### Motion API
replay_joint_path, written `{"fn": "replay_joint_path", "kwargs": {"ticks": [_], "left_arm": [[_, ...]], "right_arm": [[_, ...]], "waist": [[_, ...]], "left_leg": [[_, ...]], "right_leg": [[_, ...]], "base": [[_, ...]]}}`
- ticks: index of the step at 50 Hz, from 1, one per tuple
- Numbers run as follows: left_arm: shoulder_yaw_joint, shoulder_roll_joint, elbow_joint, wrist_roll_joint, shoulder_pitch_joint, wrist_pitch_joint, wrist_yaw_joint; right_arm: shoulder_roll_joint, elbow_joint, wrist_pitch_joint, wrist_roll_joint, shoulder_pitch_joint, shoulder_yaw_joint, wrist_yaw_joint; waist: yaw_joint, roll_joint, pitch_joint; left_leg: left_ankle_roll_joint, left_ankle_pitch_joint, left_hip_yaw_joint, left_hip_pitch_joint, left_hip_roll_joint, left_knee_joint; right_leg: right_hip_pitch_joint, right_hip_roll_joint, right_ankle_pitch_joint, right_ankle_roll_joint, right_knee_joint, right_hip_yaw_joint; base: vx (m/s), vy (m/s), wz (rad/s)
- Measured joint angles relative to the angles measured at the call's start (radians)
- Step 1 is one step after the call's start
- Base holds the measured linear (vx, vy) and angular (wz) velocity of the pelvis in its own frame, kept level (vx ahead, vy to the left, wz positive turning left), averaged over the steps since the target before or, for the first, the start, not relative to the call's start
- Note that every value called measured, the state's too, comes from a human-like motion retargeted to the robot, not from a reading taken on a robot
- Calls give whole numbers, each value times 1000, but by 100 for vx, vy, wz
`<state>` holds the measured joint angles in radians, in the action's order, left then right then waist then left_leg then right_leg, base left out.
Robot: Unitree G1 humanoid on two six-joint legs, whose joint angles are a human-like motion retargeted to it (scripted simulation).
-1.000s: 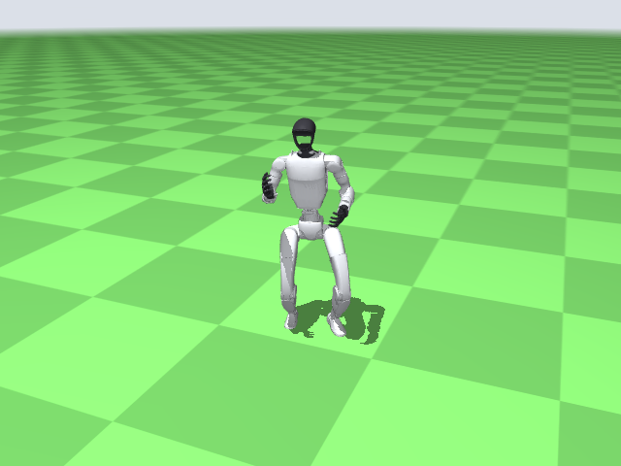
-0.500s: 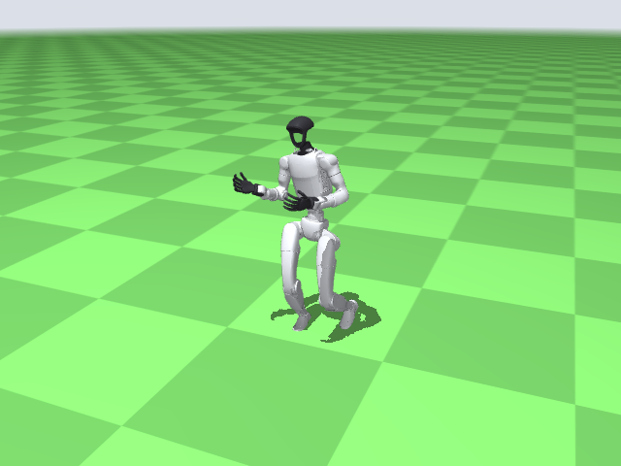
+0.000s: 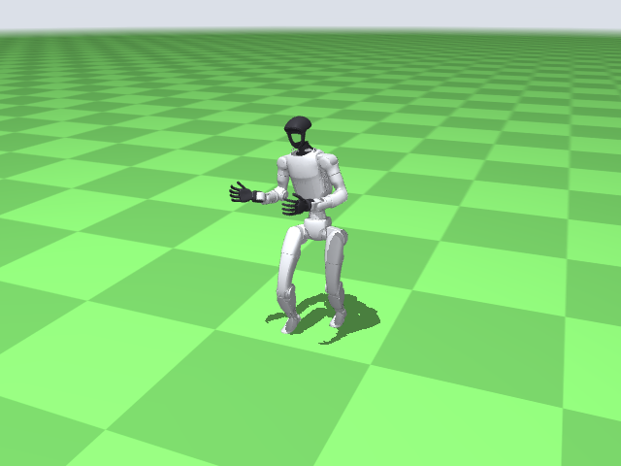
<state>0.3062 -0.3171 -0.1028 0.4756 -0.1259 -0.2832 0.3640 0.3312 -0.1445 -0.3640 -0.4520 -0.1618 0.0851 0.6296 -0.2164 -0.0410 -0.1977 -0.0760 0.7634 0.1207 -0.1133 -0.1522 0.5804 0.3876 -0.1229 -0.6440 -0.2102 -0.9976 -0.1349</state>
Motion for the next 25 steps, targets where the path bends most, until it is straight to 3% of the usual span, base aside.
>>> {"fn": "replay_joint_path", "kwargs": {"ticks": [7,18,20,23,25], "left_arm": [[-26,-3,10,-79,-11,-15,61],[-47,-17,40,-189,-11,-14,120],[-48,-20,46,-211,-33,-9,127],[-40,-18,45,-232,-20,-6,128],[-40,-20,41,-249,-35,0,129]], "right_arm": [[-6,-9,18,58,7,-8,1],[39,11,65,187,-19,4,-12],[55,20,78,218,-39,2,-17],[74,20,86,251,-18,7,-26],[87,19,96,280,-27,3,-33]], "waist": [[13,30,-23],[45,53,-37],[50,34,-22],[53,62,-41],[56,39,-29]], "left_leg": [[-14,-8,4,-4,-53,-37],[-30,-55,10,-27,-115,-114],[-37,-86,-8,-48,-113,-208],[-37,-73,2,-49,-136,-155],[-42,-91,-16,-69,-124,-229]], "right_leg": [[33,-65,37,-18,-43,-11],[72,-178,52,20,-96,5],[78,-177,56,29,-66,26],[81,-209,44,32,-120,3],[81,-198,41,44,-95,26]], "base": [[-14,13,15],[-8,9,5],[4,7,14],[-2,0,0],[9,3,12]]}}
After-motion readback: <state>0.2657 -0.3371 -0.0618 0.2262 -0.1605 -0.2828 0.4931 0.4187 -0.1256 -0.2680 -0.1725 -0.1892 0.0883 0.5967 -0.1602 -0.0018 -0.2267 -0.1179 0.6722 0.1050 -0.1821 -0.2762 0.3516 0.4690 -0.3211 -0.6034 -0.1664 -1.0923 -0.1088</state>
